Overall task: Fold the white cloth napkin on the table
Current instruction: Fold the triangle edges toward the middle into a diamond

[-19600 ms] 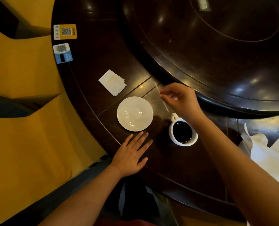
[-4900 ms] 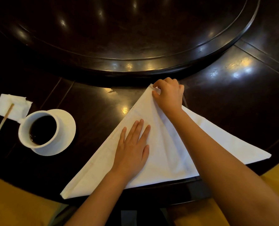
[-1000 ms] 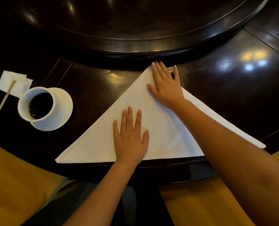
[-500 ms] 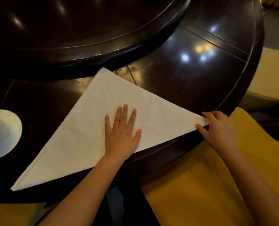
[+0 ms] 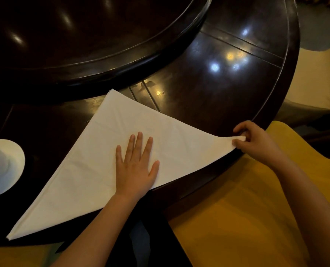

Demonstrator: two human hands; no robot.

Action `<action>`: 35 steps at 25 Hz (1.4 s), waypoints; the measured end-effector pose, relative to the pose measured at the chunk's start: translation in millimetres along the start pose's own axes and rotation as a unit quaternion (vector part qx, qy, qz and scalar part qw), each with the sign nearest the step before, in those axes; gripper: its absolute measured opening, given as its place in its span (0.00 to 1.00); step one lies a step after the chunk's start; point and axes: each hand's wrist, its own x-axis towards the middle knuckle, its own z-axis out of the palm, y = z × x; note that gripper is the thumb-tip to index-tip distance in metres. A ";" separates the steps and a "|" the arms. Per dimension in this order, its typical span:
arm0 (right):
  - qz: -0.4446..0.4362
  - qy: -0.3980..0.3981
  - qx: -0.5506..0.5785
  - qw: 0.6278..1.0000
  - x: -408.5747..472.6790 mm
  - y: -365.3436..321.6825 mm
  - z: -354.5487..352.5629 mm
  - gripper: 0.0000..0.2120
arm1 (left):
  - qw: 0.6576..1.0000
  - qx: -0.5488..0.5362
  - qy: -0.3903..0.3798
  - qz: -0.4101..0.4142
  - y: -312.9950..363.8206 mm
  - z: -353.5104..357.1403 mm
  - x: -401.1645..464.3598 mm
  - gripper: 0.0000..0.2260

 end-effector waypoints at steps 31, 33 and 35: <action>-0.292 -0.061 -0.076 0.951 140.2 -225.7 168.6 0.09 | 0.993 -0.107 0.044 -0.038 -6.5 -2.8 -5.5 0.29; -0.315 -0.055 -0.070 0.945 134.0 -225.4 167.9 0.13 | 0.995 -0.090 0.031 -0.039 -5.7 -2.1 -5.0 0.29; -0.415 -0.001 -0.116 0.902 123.4 -215.6 165.6 0.20 | 0.996 -0.076 0.015 -0.042 -4.3 -3.0 -3.7 0.30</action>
